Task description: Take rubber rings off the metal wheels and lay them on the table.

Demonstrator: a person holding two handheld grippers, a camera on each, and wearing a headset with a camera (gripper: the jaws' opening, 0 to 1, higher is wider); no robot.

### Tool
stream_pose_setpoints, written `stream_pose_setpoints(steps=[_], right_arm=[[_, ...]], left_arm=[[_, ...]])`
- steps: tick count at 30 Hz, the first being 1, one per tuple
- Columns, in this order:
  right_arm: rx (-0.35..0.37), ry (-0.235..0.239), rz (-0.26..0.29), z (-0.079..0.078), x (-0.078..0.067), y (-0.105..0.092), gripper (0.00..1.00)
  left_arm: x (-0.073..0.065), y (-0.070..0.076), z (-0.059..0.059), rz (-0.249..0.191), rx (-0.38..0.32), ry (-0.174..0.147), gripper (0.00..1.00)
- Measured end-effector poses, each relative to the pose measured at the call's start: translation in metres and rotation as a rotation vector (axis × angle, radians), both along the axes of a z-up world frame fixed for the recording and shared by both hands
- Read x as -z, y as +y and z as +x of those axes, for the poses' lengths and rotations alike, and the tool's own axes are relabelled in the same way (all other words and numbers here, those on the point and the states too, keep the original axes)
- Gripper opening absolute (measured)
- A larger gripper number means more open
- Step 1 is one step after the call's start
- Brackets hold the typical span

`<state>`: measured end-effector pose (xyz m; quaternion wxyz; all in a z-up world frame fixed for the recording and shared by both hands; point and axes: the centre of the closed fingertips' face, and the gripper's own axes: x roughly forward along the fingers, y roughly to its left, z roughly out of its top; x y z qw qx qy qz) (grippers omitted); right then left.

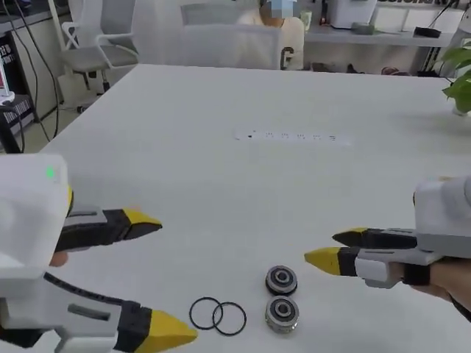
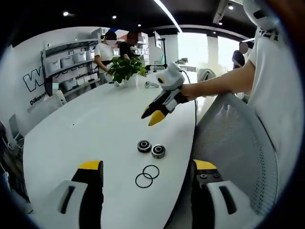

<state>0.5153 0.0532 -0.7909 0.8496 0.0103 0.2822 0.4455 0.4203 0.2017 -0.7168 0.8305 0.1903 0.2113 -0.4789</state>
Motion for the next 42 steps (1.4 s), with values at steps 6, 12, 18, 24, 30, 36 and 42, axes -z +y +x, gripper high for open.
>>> stream_pose_setpoints(steps=[6, 12, 18, 24, 30, 36, 42], right_arm=[[0.003, 0.009, 0.009, -0.001, 0.002, 0.0, 0.43], [-0.015, 0.013, 0.003, -0.004, 0.005, 0.002, 0.43], [-0.027, 0.016, -0.009, -0.005, 0.009, 0.003, 0.41], [-0.034, 0.027, -0.022, -0.005, 0.014, 0.002, 0.4], [-0.037, 0.031, -0.03, -0.005, 0.017, 0.002, 0.41], [-0.043, 0.031, -0.019, -0.004, 0.018, 0.004, 0.42], [-0.067, 0.006, -0.029, -0.004, 0.023, 0.009, 0.43]], left_arm=[[-0.024, -0.008, 0.022, 0.028, 0.04, -0.081, 0.73], [-0.04, -0.025, 0.041, 0.044, 0.094, -0.135, 0.73], [-0.048, -0.042, 0.056, 0.051, 0.141, -0.171, 0.72], [-0.051, -0.063, 0.076, 0.018, 0.169, -0.189, 0.7], [-0.04, -0.078, 0.094, -0.001, 0.168, -0.178, 0.69], [-0.031, -0.087, 0.109, -0.049, 0.171, -0.19, 0.67], [-0.015, -0.093, 0.121, -0.098, 0.152, -0.182, 0.63]])
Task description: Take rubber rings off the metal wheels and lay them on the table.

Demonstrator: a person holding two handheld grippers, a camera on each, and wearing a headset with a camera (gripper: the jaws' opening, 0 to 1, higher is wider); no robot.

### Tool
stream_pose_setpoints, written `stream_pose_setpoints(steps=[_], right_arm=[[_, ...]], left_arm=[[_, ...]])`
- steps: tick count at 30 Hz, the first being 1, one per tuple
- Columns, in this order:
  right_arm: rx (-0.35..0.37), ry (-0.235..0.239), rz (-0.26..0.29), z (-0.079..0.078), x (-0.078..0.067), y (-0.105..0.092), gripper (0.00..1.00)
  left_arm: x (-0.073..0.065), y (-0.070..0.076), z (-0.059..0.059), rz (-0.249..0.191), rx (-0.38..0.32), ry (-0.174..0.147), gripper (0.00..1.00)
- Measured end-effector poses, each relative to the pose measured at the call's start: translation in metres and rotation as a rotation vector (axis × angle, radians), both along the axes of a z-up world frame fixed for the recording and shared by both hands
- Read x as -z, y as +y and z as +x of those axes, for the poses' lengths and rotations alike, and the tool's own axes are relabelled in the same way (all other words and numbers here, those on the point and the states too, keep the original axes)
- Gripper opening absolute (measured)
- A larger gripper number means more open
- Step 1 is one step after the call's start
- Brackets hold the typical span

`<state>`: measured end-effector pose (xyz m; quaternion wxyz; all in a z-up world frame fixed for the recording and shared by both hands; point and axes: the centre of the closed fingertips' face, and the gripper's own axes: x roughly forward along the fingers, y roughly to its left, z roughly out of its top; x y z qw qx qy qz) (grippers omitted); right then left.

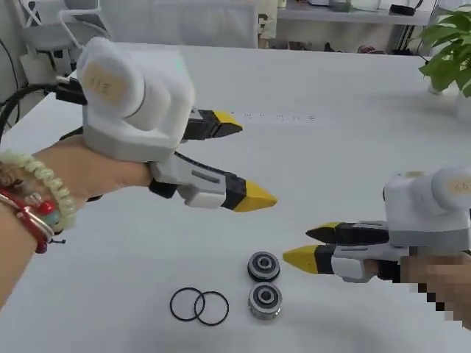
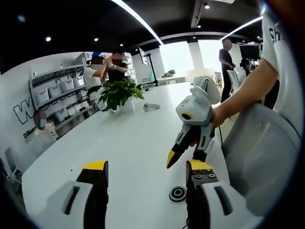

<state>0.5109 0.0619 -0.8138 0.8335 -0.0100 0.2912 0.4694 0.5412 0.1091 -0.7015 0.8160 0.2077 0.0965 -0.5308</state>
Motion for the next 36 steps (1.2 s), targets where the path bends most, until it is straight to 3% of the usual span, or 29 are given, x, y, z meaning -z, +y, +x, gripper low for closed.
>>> stream_pose_setpoints(steps=[3, 6, 8, 12, 15, 19, 24, 31, 36], right_arm=[[-0.009, -0.022, -0.015, 0.001, 0.003, 0.002, 0.41], [-0.013, -0.02, -0.007, 0.001, 0.005, 0.004, 0.39], [-0.028, -0.026, -0.029, -0.001, 0.01, 0.005, 0.36], [-0.051, -0.022, -0.056, -0.004, 0.017, 0.007, 0.35], [-0.07, -0.021, -0.086, -0.007, 0.023, 0.007, 0.34], [-0.091, -0.019, -0.104, -0.011, 0.028, 0.01, 0.33], [-0.13, -0.041, -0.167, -0.017, 0.037, 0.013, 0.3], [-0.134, -0.061, -0.18, -0.015, 0.038, 0.016, 0.27], [-0.129, -0.068, -0.169, -0.015, 0.038, 0.019, 0.23]], left_arm=[[0.012, -0.002, 0.003, -0.018, -0.018, 0.009, 0.58], [0.028, -0.003, 0.004, -0.033, -0.034, 0.037, 0.55], [0.042, -0.005, -0.001, -0.027, -0.029, 0.062, 0.52], [0.068, -0.009, -0.01, 0.006, -0.015, 0.091, 0.48], [0.09, -0.013, -0.02, 0.061, 0.023, 0.104, 0.46], [0.107, -0.017, -0.026, 0.114, 0.048, 0.113, 0.43], [0.114, -0.02, -0.027, 0.124, 0.043, 0.116, 0.28], [0.123, -0.02, -0.034, 0.149, 0.072, 0.141, 0.2], [0.126, -0.021, -0.035, 0.158, 0.079, 0.143, 0.12]])
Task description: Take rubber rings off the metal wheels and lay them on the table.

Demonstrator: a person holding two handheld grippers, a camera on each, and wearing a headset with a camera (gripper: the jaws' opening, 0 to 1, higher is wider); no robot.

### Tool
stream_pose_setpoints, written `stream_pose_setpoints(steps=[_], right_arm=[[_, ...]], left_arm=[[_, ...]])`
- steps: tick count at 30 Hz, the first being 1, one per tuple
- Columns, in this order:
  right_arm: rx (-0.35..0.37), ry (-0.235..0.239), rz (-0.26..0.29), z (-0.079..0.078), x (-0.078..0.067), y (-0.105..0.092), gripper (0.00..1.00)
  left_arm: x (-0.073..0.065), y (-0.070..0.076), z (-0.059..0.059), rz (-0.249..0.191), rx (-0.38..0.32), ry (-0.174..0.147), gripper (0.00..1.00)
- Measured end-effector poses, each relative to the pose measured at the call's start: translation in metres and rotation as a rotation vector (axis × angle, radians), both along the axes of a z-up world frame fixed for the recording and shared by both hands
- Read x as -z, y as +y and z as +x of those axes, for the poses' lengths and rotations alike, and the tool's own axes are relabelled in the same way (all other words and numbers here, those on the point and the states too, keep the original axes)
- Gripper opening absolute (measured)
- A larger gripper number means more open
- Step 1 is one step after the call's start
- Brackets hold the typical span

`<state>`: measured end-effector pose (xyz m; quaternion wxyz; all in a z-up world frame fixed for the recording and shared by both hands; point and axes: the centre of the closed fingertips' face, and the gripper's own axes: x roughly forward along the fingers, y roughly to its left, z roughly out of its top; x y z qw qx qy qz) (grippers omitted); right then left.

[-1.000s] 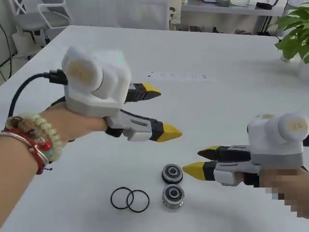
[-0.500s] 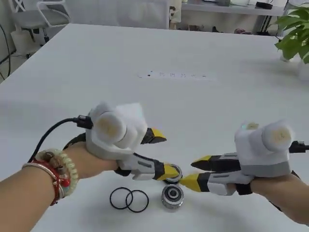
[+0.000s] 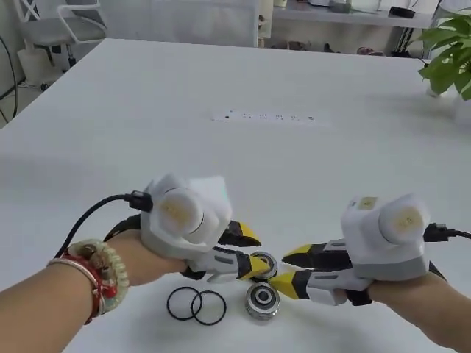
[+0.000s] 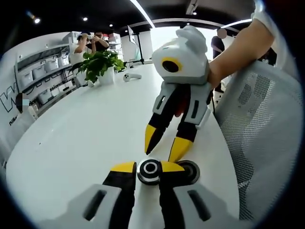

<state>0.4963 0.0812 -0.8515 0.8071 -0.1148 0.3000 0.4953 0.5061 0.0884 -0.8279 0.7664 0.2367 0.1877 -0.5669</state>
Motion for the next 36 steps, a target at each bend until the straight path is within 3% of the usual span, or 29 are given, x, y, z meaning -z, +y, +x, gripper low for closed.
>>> stream_pose_setpoints(steps=[3, 4, 5, 7, 11, 15, 17, 26, 31, 32, 34, 36], right_arm=[[0.002, -0.001, -0.001, 0.0006, 0.0017, 0.0016, 0.23], [0.002, 0.0, -0.001, 0.0002, 0.002, 0.0024, 0.23], [0.003, 0.001, -0.002, 0.0, 0.0023, 0.0026, 0.23], [0.004, 0.002, -0.001, 0.0001, 0.003, 0.003, 0.23], [0.01, 0.011, 0.007, -0.0006, 0.0035, 0.0049, 0.23], [0.006, 0.018, 0.012, -0.0015, 0.0042, 0.0066, 0.2], [0.002, 0.004, 0.007, -0.0006, 0.0035, 0.0065, 0.2], [-0.02, -0.016, -0.018, -0.0004, 0.003, 0.0045, 0.16], [0.002, 0.024, -0.016, 0.0, 0.0034, 0.0021, 0.09], [-0.002, 0.025, -0.054, -0.0006, 0.0069, -0.0032, 0.03], [0.02, 0.042, -0.023, 0.0004, 0.0051, -0.003, 0.0], [0.022, 0.031, -0.035, 0.0017, 0.0054, -0.0031, 0.0]], left_arm=[[0.0103, 0.0035, -0.0039, 0.065, 0.034, -0.021, 0.08], [0.0033, -0.0039, -0.0044, 0.002, 0.038, -0.021, 0.06], [0.0079, 0.0013, -0.0057, 0.037, 0.033, -0.004, 0.05], [0.0097, 0.0008, -0.0057, 0.044, 0.03, -0.001, 0.06], [0.0093, 0.002, -0.0027, 0.014, 0.005, 0.022, 0.07], [0.0097, 0.0016, -0.002, -0.007, -0.007, 0.021, 0.07], [0.0095, 0.0016, -0.0024, -0.012, 0.004, 0.003, 0.06], [0.0087, 0.0004, -0.0009, -0.035, -0.008, 0.008, 0.06], [0.0082, -0.0002, 0.0001, -0.041, -0.02, 0.007, 0.06], [0.0081, -0.0001, 0.0004, -0.041, -0.022, 0.006, 0.06], [0.0082, -0.0001, 0.0002, -0.04, -0.023, 0.007, 0.06], [0.0082, -0.0002, 0.0003, -0.041, -0.024, 0.007, 0.06]])
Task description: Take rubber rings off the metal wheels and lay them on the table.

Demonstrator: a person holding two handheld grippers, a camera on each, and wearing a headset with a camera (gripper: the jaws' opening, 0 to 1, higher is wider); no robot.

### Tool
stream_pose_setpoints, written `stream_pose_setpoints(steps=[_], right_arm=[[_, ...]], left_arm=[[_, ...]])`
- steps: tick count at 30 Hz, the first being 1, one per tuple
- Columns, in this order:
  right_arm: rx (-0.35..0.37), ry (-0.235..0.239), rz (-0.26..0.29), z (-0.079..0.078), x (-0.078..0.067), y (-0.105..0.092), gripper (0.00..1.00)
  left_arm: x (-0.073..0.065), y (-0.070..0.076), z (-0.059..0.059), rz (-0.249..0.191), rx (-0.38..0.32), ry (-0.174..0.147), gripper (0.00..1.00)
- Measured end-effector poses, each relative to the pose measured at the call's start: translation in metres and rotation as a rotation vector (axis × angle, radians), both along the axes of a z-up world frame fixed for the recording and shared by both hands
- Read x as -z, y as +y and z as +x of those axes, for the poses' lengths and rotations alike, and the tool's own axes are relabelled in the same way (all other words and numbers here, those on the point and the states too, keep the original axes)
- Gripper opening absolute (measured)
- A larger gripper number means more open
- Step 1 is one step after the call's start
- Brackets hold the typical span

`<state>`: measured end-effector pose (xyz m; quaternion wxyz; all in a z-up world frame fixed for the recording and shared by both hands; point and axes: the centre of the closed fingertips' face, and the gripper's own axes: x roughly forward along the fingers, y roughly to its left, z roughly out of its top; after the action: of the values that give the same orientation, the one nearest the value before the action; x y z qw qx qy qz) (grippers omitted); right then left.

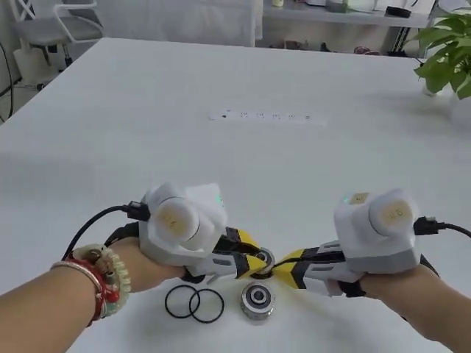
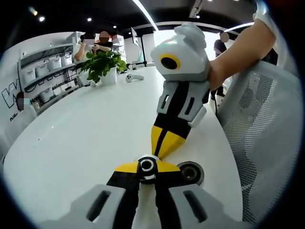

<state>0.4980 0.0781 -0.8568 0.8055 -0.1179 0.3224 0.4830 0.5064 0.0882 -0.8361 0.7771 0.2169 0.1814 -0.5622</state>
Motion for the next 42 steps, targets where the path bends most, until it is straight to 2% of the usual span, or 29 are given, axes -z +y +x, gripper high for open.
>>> stream_pose_setpoints(steps=[2, 5, 6, 7, 8, 10, 11, 12, 13, 14, 16, 23, 30, 42], right_arm=[[0.011, 0.006, -0.004, 0.0, 0.0, 0.0, 0.0], [0.085, 0.053, 0.012, 0.006, 0.0, -0.003, 0.0], [0.095, 0.054, 0.024, 0.007, 0.0, -0.003, 0.0], [0.12, 0.069, 0.043, 0.008, -0.001, -0.004, 0.0], [0.137, 0.106, 0.068, 0.007, -0.002, -0.004, 0.0], [0.176, 0.118, 0.111, 0.012, -0.006, -0.006, 0.0], [0.204, 0.144, 0.125, 0.013, -0.006, -0.006, 0.0], [0.231, 0.182, 0.163, 0.013, -0.01, -0.005, 0.0], [0.238, 0.184, 0.187, 0.015, -0.012, -0.004, 0.0], [0.252, 0.208, 0.178, 0.014, -0.01, -0.007, 0.0], [0.25, 0.207, 0.187, 0.014, -0.011, -0.006, 0.0], [0.284, 0.26, 0.226, 0.013, -0.013, -0.005, 0.0], [0.279, 0.251, 0.217, 0.013, -0.015, -0.003, 0.0], [0.285, 0.249, 0.231, 0.014, -0.02, -0.001, 0.0]], left_arm=[[0.0, 0.0, 0.0, 0.0, -0.002, 0.0, 0.06], [0.0, 0.0, 0.001, 0.002, -0.005, -0.004, 0.06], [0.0, 0.0, 0.001, 0.003, -0.006, -0.005, 0.06], [0.0, 0.001, 0.002, 0.002, -0.007, -0.004, 0.06], [0.0, 0.001, 0.002, 0.001, -0.007, -0.002, 0.06], [0.0, 0.001, 0.002, 0.001, -0.01, -0.001, 0.06], [0.0, 0.001, 0.002, 0.0, -0.01, 0.0, 0.06], [0.0, 0.0, 0.001, -0.002, -0.008, 0.002, 0.06], [0.0, 0.0, 0.001, -0.002, -0.008, 0.002, 0.06], [-0.001, 0.0, 0.001, -0.003, -0.009, 0.003, 0.06], [-0.001, -0.001, 0.001, -0.002, -0.008, 0.001, 0.06], [0.0, -0.002, 0.001, -0.005, -0.012, -0.004, 0.06], [0.0, -0.003, 0.002, -0.009, -0.024, -0.005, 0.06], [-0.001, -0.003, 0.004, -0.006, -0.032, -0.004, 0.06]])
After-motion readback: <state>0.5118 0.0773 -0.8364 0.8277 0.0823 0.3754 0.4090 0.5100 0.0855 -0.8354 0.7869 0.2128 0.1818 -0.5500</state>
